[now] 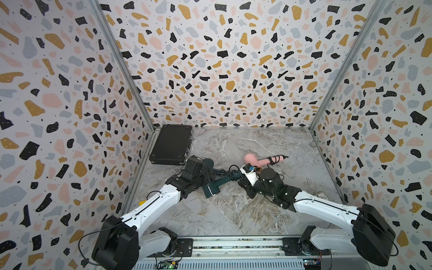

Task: Wrap the cord around the hair dryer
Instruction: Wrap the power cord around the hair dryer.

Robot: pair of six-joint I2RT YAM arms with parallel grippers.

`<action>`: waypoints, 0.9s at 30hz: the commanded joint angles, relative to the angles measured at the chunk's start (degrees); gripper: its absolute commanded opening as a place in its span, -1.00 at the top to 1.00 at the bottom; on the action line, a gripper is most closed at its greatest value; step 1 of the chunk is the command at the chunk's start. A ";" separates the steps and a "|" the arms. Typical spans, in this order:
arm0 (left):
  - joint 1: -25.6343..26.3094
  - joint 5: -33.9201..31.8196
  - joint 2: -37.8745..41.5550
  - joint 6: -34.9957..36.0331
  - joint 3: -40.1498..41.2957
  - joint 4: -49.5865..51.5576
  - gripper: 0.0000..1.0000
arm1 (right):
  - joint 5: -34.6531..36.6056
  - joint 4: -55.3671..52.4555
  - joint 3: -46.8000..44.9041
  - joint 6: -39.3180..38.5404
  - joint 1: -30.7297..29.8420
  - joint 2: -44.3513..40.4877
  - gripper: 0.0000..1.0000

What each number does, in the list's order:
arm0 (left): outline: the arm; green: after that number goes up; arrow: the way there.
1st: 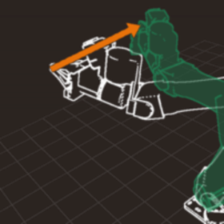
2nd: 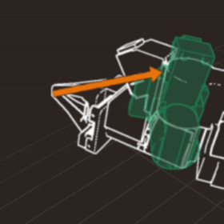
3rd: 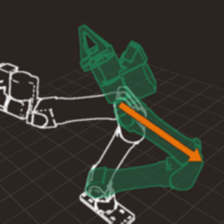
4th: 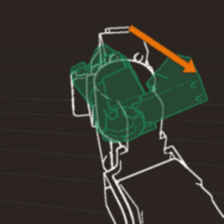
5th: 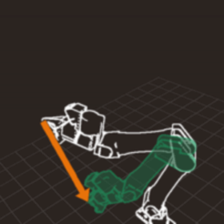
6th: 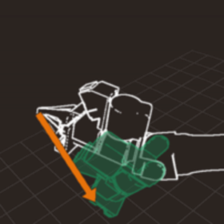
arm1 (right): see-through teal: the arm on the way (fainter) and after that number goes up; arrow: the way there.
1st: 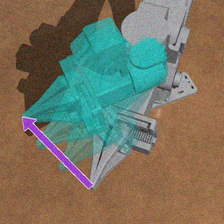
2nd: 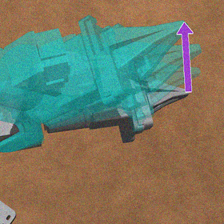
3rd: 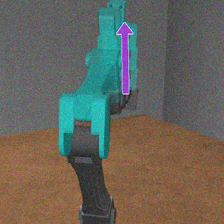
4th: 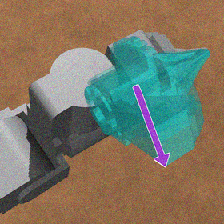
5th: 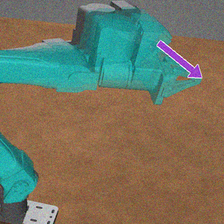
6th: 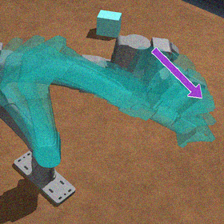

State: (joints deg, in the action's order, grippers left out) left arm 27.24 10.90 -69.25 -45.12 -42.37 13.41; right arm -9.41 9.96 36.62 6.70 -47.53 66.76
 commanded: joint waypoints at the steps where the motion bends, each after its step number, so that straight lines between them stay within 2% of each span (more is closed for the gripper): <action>1: -0.86 13.15 -0.48 4.47 -1.40 -6.35 1.00 | 0.85 -6.73 4.84 -3.25 -0.20 -6.27 1.00; 7: -6.85 20.99 2.64 7.48 -0.57 -3.45 1.00 | 3.86 -27.02 10.38 -11.60 -0.24 -11.82 1.00; 14: -8.48 22.68 4.17 13.43 -4.93 7.01 1.00 | 5.04 -27.11 11.41 -12.71 -0.26 -10.58 1.00; 18: -9.44 23.53 3.53 18.78 -7.05 12.13 1.00 | 5.69 -26.56 11.37 -14.44 -0.28 -13.02 1.00; 22: -9.44 27.17 2.84 22.99 -9.11 14.90 1.00 | 7.21 -29.38 13.07 -16.47 -0.23 -13.76 1.00; 27: -9.41 26.51 1.71 27.62 -10.64 20.04 1.00 | 2.89 -33.03 16.20 -18.33 -0.25 -13.98 1.00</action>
State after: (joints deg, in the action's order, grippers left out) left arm 18.00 34.11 -67.44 -22.17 -50.68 30.63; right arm -4.91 -19.70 49.50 -9.67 -47.90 54.08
